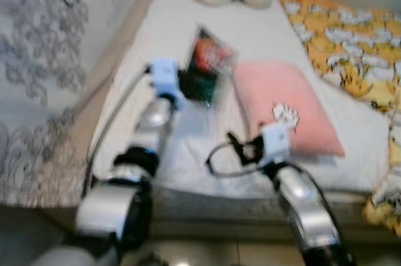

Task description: Clean up the room

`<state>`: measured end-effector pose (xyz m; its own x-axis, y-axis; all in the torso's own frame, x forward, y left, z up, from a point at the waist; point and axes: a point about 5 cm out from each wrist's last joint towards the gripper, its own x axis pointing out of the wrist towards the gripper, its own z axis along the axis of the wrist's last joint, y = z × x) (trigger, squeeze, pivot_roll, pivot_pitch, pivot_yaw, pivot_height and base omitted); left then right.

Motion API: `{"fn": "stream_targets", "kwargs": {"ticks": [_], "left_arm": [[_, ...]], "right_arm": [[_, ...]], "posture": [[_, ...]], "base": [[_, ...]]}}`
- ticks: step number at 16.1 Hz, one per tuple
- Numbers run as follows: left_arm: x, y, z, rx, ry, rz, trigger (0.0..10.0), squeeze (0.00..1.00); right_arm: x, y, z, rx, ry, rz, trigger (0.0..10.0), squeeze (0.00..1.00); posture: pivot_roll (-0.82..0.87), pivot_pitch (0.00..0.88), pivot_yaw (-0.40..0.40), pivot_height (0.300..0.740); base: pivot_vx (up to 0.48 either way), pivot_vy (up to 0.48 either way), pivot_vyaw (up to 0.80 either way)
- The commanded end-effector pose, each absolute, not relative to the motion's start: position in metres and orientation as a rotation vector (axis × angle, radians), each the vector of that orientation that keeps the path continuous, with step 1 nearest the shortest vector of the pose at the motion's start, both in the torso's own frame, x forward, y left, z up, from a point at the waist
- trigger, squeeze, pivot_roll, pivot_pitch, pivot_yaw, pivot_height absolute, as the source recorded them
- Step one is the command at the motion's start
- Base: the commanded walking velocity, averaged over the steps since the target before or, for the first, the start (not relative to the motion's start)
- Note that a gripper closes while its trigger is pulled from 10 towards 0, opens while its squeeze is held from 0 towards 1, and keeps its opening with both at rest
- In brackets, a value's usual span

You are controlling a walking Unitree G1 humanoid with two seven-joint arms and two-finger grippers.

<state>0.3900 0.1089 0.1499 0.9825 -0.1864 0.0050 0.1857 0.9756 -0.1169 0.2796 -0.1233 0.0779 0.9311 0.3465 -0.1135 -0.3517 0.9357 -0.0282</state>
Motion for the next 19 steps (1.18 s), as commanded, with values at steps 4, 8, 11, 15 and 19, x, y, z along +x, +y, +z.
{"fn": "stream_targets", "kwargs": {"ticks": [4,8,11,15,19], "left_arm": [[0.394,0.105,0.156,-0.136,0.010,-0.184,10.0,0.00],[0.395,0.076,0.155,-0.321,0.115,-0.315,10.0,0.00],[0.388,0.071,0.134,-0.664,0.228,-0.277,10.0,0.00],[0.363,0.106,0.073,-0.827,0.384,-0.032,10.0,0.00],[0.355,0.128,0.059,-0.774,0.386,0.055,10.0,0.00]], "right_arm": [[0.276,-0.130,0.077,-0.051,0.129,0.340,10.0,0.00],[0.253,-0.139,0.077,-0.083,0.163,0.364,10.0,0.00],[0.223,-0.152,0.080,-0.103,0.211,0.364,10.0,0.00],[0.183,-0.163,0.079,-0.123,0.305,0.372,10.0,0.00],[0.164,-0.165,0.085,-0.129,0.359,0.375,10.0,0.00]], "posture": [[-0.03,0.000,-0.052,0.740],[-0.11,0.027,-0.074,0.740],[-0.20,0.111,-0.107,0.740],[-0.29,0.198,-0.146,0.740],[-0.32,0.231,-0.165,0.740]], "base": [[0.305,-0.365,0.00],[0.000,0.000,0.00],[0.000,0.000,0.00],[0.000,0.000,0.00],[0.000,0.000,0.00]]}}
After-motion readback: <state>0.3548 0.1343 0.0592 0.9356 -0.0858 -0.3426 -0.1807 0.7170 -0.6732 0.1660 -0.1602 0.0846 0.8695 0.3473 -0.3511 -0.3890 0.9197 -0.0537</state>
